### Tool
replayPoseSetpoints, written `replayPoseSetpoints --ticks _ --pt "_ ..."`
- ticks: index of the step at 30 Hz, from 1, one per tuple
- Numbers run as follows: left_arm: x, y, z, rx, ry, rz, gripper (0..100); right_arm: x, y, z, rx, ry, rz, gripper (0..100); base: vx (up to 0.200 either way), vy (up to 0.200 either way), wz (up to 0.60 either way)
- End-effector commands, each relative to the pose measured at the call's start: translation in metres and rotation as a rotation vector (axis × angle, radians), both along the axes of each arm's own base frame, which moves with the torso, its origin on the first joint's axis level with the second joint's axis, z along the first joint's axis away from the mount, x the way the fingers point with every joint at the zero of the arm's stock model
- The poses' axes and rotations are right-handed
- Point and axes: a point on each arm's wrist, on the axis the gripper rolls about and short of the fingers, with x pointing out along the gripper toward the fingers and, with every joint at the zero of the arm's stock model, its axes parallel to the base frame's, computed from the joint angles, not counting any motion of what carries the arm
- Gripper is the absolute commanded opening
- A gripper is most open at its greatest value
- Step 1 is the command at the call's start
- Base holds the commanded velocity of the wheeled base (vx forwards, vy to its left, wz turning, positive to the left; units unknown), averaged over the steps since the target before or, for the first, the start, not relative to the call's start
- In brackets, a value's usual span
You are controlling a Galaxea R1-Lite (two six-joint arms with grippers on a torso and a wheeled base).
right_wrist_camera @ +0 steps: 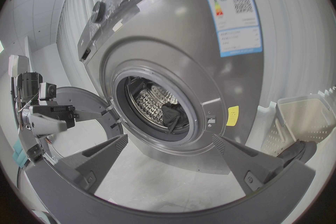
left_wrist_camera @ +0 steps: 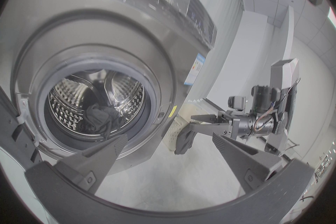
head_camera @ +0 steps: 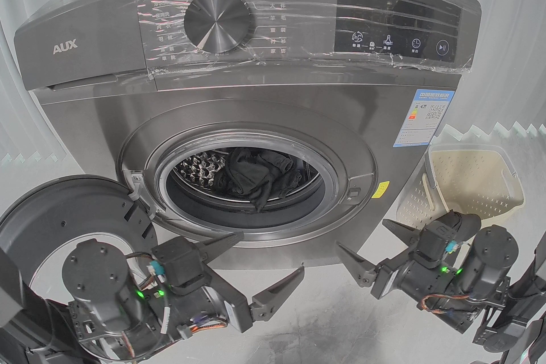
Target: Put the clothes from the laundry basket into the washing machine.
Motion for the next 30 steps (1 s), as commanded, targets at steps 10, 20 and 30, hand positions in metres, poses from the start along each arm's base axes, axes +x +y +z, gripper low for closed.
replayPoseSetpoints --ticks 10,20,30 --pt "-0.03 0.039 0.021 -0.1 -0.038 0.112 100 -0.034 -0.069 0.027 0.031 -0.084 -0.128 100 0.0 0.0 0.0" --pt "-0.043 0.083 0.017 -0.054 -0.094 0.28 100 -0.055 -0.095 0.032 -0.046 -0.048 -0.176 100 -0.1 0.0 0.0" --pt "-0.066 0.124 0.022 0.019 -0.125 0.365 100 -0.076 -0.117 0.03 -0.058 0.006 -0.243 100 -0.2 0.0 0.0"
